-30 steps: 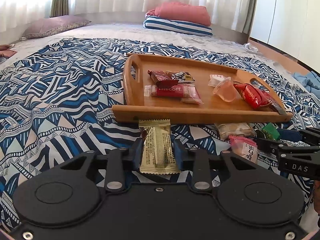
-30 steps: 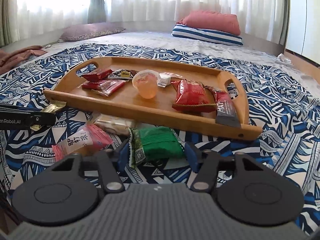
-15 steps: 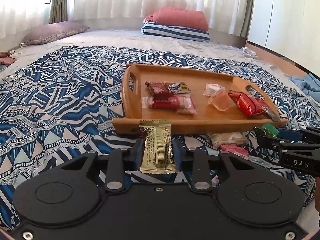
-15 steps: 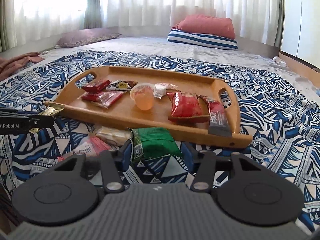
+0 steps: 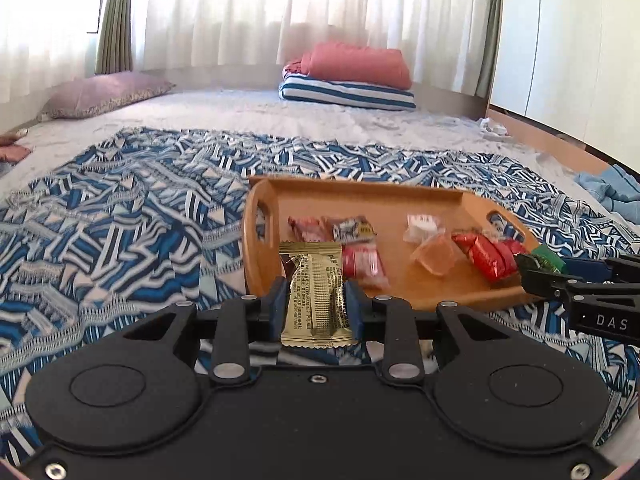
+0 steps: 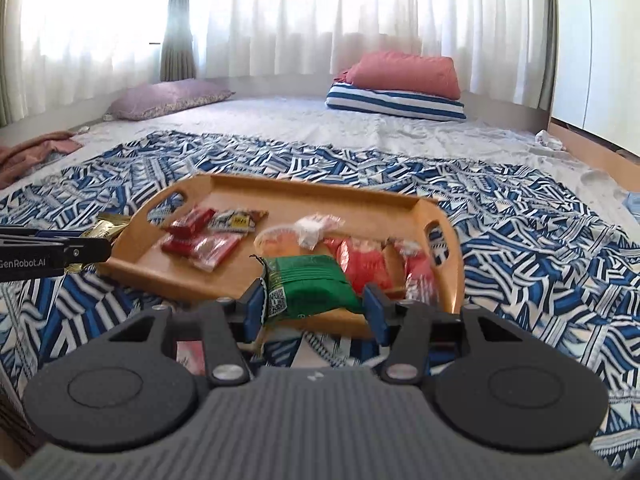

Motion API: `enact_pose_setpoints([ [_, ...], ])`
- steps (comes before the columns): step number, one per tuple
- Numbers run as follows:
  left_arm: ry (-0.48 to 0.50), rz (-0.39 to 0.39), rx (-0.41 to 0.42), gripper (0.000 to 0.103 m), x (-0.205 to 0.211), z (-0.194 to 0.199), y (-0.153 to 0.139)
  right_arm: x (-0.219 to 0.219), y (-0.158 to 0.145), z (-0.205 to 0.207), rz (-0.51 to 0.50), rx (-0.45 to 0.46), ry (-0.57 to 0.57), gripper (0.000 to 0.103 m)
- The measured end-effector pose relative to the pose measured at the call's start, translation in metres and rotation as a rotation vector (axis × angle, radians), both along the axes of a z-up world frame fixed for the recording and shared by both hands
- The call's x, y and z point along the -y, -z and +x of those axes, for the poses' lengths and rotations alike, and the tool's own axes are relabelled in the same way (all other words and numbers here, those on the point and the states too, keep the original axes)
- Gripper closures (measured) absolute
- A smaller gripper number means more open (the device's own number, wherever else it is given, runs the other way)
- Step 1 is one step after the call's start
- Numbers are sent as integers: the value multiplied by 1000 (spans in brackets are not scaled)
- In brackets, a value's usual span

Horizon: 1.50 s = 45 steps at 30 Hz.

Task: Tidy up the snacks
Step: 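Carry the gold wafer bar and green pack over the tray with both grippers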

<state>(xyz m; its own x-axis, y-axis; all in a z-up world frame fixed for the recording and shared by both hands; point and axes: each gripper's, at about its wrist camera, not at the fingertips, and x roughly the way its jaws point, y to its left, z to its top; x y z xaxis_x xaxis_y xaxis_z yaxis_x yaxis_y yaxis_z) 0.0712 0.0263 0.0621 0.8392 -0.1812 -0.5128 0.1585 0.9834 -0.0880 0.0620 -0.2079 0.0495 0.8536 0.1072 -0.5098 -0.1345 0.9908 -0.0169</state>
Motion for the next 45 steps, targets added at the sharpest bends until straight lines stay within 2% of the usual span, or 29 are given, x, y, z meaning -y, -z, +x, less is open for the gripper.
enact_pose_setpoints([
  [12,30,-33,-13,74,8,41,-17,12,-13,35,7,-5,56,48],
  [21,38,-41,-27,74,13,91,-27,30,-21,76,32,-28,95,48],
  [27,42,-57,-47,74,16,129,-29,48,-21,111,90,-79,137,48],
  [36,16,-54,-94,74,23,184,-16,61,-10,159,115,-157,162,48],
  [45,-24,-23,-150,74,28,216,11,59,10,188,115,-225,171,48],
])
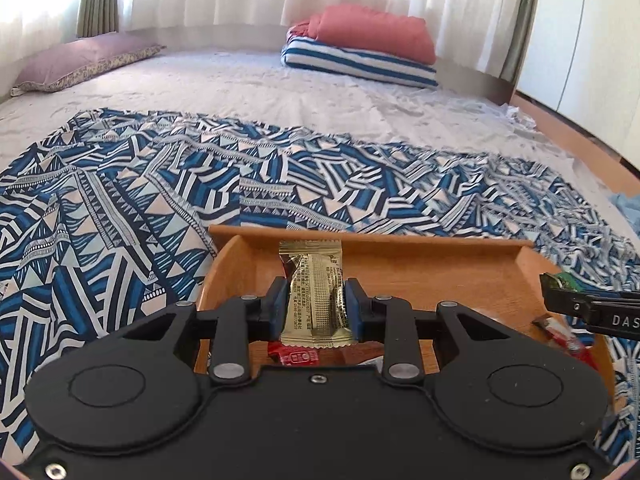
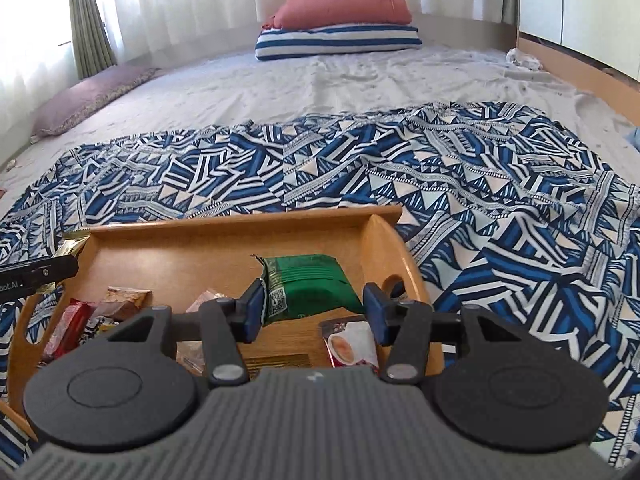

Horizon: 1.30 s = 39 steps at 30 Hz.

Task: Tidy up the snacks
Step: 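Carry the gold wafer bar and green pack over the tray with both grippers, then open both grippers to release the wafer bar and green pack into the tray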

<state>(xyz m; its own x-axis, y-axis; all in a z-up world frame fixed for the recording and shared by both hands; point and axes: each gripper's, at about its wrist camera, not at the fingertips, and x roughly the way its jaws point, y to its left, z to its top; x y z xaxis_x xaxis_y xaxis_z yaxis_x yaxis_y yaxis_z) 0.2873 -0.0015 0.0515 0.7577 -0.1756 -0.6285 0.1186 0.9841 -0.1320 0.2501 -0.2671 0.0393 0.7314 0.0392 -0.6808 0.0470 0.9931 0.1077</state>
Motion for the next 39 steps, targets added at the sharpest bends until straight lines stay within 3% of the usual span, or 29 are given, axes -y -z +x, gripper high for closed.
enact_pose_setpoints([
  [12,-30,7,-44,74,-4,14,24,-15,22,9,-45,-34,-41,47],
  [33,-34,35,-50,72,-1,18,30,-16,27,10,-62,-32,-42,45],
  [36,-39,32,-54,72,-1,19,30,-16,27,10,-61,-33,-44,43],
  [39,-52,17,-64,69,-3,20,29,-15,26,9,-50,-35,-43,33],
])
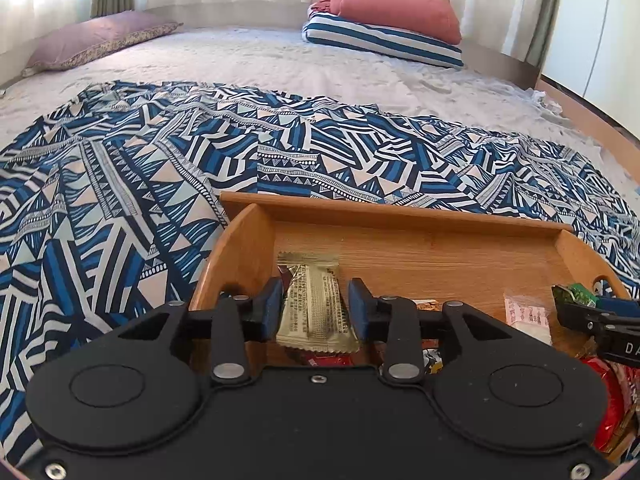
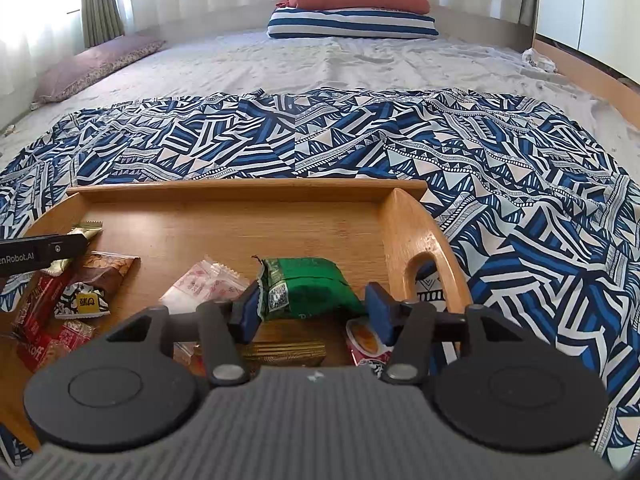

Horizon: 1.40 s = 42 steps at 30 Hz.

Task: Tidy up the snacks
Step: 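Open both grippers to release the wafer bar and green pack into the tray, then withdraw both open grippers from the tray back to the remaining snacks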

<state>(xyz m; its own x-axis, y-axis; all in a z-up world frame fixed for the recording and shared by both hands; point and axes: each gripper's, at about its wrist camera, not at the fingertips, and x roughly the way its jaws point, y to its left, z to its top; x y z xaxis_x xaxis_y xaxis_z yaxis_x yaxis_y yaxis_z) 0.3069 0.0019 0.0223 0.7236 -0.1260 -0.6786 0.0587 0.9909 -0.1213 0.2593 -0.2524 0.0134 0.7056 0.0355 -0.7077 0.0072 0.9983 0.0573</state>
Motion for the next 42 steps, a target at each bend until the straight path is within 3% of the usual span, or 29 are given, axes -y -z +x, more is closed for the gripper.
enact_pose_setpoints([
  [6,-2,-29,29,47,-3,-6,-12,2,-12,-7,29,25,-12,27],
  [11,12,-41,61,22,-3,-23,-28,3,-26,-21,51,49,-27,16],
  [14,27,-30,92,14,-2,-38,-39,2,-37,-35,55,85,-48,12],
  [20,71,-16,127,10,0,-74,-55,-4,-51,-63,58,126,-95,0],
  [28,121,24,164,10,-1,-130,-63,-20,-58,-110,3,180,-160,0],
  [34,137,7,167,10,-9,-174,-57,-30,-54,-140,-22,193,-198,0],
  [42,169,49,174,8,-7,-226,-42,-45,-40,-177,-99,207,-258,0],
])
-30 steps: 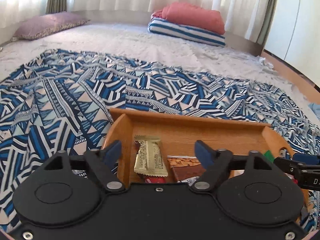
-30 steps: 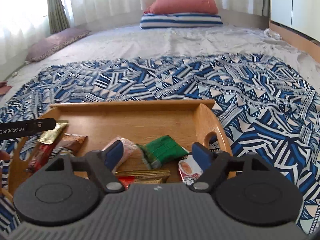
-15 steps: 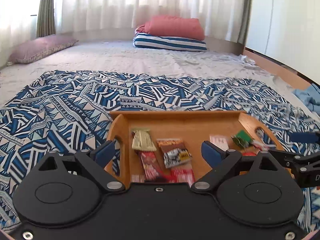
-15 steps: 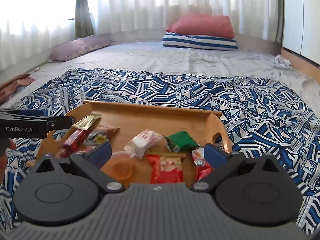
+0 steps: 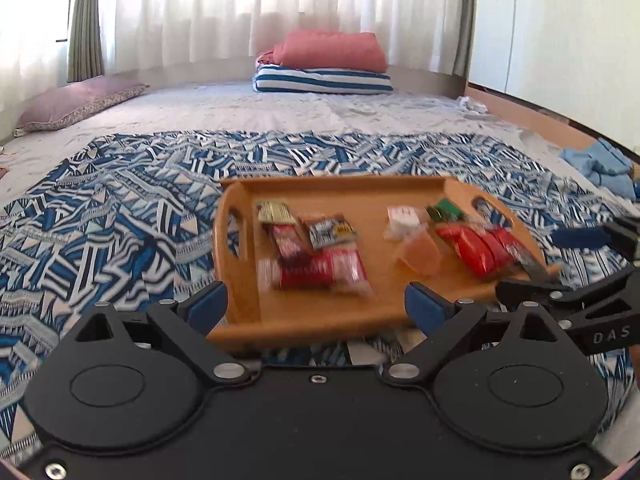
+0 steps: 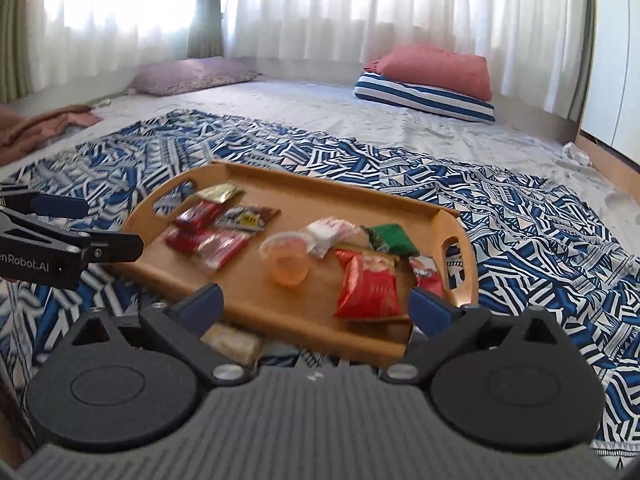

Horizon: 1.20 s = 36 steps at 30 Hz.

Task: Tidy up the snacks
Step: 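Withdraw both open grippers from the tray back to the remaining snacks, then grasp the pink candy pack with the left gripper while the right gripper grasps the cream biscuit pack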

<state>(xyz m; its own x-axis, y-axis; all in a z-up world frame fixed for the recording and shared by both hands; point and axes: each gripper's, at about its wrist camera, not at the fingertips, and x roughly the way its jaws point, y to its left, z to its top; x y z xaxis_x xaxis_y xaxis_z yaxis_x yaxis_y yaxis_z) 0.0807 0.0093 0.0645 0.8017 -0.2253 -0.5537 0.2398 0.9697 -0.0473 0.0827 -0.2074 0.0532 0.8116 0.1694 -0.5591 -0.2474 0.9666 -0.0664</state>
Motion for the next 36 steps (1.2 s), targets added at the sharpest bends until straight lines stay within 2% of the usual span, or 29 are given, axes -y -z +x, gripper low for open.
enact_pose_setpoints([
  [9,34,4,-49,7,7,-40,29,-8,18,-27,-90,-3,-58,0],
  [18,120,-19,-89,9,25,-45,35,7,30,-37,-116,-39,-41,0],
  [25,200,-30,-134,41,54,-39,37,18,32,-39,-109,-42,-10,0],
  [27,220,-31,-151,54,60,-35,41,20,34,-38,-102,-49,-5,0],
  [29,206,-30,-182,75,64,-30,44,20,36,-37,-106,-53,8,0],
  [33,158,-90,-171,76,54,-32,36,19,39,-33,-64,-66,15,0],
  [36,96,-57,-100,76,42,-36,25,14,40,-28,-20,-76,9,0],
])
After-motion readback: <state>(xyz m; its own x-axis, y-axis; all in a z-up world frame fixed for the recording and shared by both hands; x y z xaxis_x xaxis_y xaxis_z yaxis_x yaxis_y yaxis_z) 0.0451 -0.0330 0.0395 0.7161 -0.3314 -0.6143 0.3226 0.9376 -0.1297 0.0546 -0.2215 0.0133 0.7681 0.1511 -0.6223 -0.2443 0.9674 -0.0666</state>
